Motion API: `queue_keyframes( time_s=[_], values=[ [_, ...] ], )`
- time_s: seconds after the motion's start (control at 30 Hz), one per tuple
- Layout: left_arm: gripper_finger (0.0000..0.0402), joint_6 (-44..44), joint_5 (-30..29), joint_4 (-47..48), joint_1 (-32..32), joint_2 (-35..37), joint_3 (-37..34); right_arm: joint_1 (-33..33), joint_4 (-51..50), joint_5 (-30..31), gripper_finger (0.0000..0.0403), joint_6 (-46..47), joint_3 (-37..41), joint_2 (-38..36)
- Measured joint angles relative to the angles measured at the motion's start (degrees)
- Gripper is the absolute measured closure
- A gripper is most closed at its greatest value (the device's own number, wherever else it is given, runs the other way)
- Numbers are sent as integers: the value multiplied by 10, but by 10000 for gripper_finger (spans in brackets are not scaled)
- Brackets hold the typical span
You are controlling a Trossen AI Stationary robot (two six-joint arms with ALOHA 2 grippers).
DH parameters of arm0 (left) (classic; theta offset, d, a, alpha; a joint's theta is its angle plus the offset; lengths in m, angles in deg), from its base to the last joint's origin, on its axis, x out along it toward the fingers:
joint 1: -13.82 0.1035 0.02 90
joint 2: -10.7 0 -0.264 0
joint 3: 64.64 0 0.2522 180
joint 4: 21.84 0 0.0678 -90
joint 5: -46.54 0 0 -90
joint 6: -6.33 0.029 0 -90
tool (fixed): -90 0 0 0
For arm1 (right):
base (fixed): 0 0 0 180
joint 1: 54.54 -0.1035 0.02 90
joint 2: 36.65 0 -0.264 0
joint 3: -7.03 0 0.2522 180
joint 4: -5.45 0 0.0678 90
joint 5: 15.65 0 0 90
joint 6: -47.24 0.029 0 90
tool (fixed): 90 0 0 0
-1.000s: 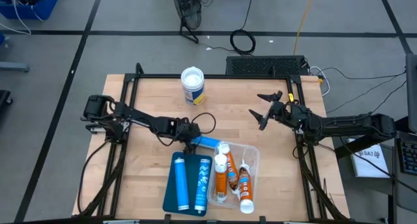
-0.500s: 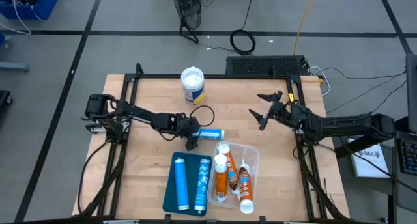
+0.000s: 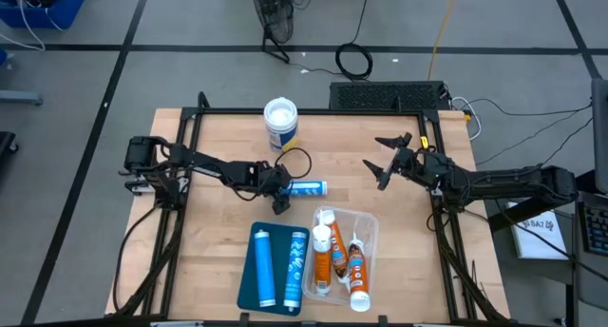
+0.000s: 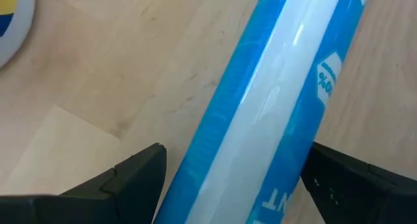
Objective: Pick & place silicon tubes, Sealant and Lysol wipes
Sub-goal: Put the blue sealant into the blue bin
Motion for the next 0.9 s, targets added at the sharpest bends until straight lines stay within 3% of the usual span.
queue_keyframes(
  time_s=[0.13,0.43,0.73,0.9],
  values=[
    [64,-46,5,-1,0,0,0,0,0,0,39,0,0,0],
    [64,-133,76,-1,11,0,1,0,0,0,39,0,0,0],
    [64,-126,122,-3,11,1,1,0,0,0,39,0,0,0],
    [64,-15,89,-26,7,1,1,0,0,0,39,0,0,0]
  ],
)
